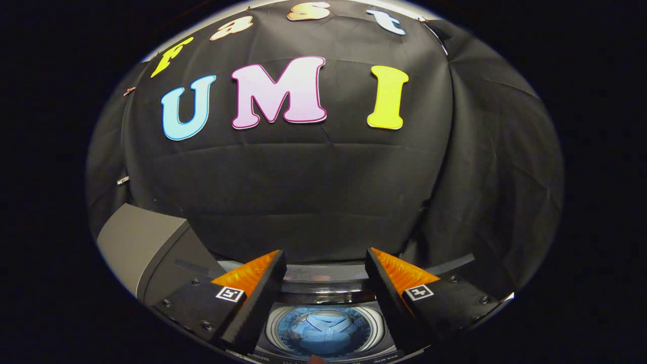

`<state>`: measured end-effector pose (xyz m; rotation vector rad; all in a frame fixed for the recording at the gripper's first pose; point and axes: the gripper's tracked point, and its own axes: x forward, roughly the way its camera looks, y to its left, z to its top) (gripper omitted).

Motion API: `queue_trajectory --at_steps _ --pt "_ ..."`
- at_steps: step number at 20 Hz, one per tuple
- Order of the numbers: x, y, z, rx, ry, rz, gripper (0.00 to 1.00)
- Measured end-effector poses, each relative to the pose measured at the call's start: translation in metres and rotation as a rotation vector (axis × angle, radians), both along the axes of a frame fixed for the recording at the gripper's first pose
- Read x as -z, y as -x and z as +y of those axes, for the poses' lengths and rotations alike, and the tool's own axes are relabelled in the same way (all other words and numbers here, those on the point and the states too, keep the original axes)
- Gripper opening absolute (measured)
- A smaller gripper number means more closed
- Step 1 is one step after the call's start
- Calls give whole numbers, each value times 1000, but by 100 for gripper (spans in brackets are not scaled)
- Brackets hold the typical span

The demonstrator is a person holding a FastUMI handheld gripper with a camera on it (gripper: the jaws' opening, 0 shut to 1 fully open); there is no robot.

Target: Put the clothes into the washing machine and then close the washing machine lid.

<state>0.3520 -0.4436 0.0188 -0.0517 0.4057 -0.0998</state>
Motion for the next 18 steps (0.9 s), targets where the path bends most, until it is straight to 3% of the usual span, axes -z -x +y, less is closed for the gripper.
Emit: queue_trajectory --at_steps 11,18 --pt "8 0 0 9 -5 -37 99" --pt "113 57 -9 17 18 171 99"
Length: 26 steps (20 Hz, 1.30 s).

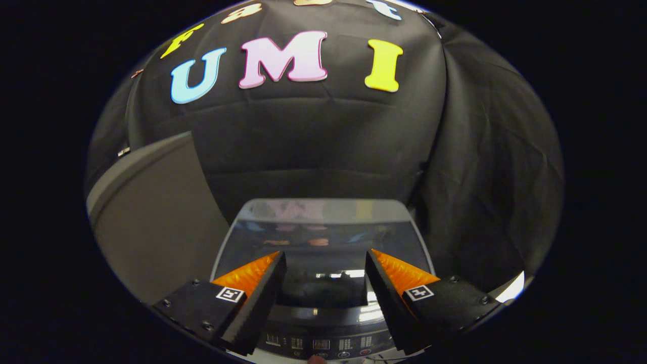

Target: Put the clothes into the washing machine and then close the washing machine lid.

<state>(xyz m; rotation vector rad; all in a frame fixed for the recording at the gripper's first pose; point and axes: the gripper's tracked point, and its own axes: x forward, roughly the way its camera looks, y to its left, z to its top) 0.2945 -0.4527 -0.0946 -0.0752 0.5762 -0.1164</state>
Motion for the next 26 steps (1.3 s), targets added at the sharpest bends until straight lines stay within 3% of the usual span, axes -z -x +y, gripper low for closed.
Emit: queue_trajectory --at_steps 7,11,15,26 --pt "51 33 -13 47 6 86 99" --pt "52 41 -6 49 5 95 99" --pt "6 44 15 41 3 16 99" --pt "-191 56 77 -19 32 -364 98"
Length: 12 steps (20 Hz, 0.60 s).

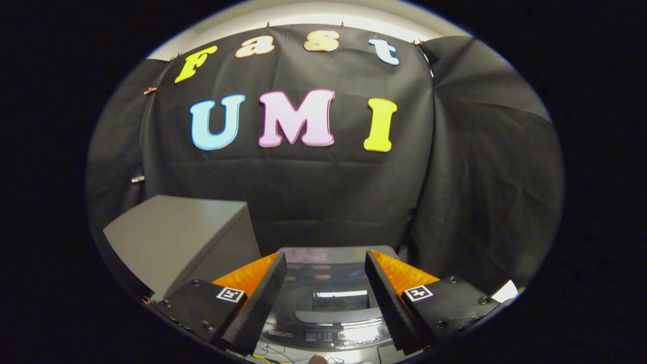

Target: Put the clothes into the washing machine and then close the washing machine lid.

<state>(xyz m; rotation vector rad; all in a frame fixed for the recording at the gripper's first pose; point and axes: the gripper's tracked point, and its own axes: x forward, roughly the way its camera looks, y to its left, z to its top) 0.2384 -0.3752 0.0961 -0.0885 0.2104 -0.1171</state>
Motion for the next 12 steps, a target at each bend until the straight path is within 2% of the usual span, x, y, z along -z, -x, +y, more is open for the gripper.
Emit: queue_trajectory --at_steps 5,12 --pt "-71 8 -5 15 26 -179 98" --pt "-125 27 -3 43 5 -318 98"
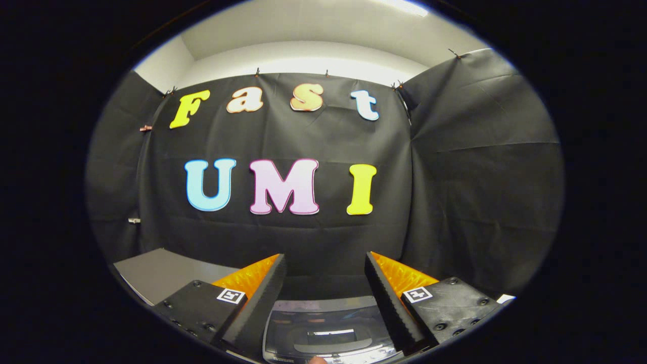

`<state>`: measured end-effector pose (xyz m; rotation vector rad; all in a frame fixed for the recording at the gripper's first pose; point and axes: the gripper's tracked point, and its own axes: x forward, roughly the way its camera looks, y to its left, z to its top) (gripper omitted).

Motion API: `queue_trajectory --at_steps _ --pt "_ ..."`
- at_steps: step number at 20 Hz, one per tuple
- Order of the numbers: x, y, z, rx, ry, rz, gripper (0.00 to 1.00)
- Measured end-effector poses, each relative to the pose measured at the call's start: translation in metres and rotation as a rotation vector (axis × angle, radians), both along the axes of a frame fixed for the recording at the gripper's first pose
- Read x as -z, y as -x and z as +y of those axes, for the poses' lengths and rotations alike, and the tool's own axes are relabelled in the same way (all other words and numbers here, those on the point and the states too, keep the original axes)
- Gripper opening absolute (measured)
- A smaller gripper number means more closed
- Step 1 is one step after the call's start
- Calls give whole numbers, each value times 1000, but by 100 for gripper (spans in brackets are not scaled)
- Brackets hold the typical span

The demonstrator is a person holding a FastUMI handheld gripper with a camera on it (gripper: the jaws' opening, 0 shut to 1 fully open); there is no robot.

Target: Put the clothes into the washing machine and then close the washing machine lid.

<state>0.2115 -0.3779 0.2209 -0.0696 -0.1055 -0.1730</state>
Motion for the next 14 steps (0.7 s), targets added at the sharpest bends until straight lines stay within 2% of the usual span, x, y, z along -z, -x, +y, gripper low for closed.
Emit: queue_trajectory --at_steps 3,14 --pt "5 7 -4 12 6 0 98" --pt "16 6 26 -44 -9 16 98"
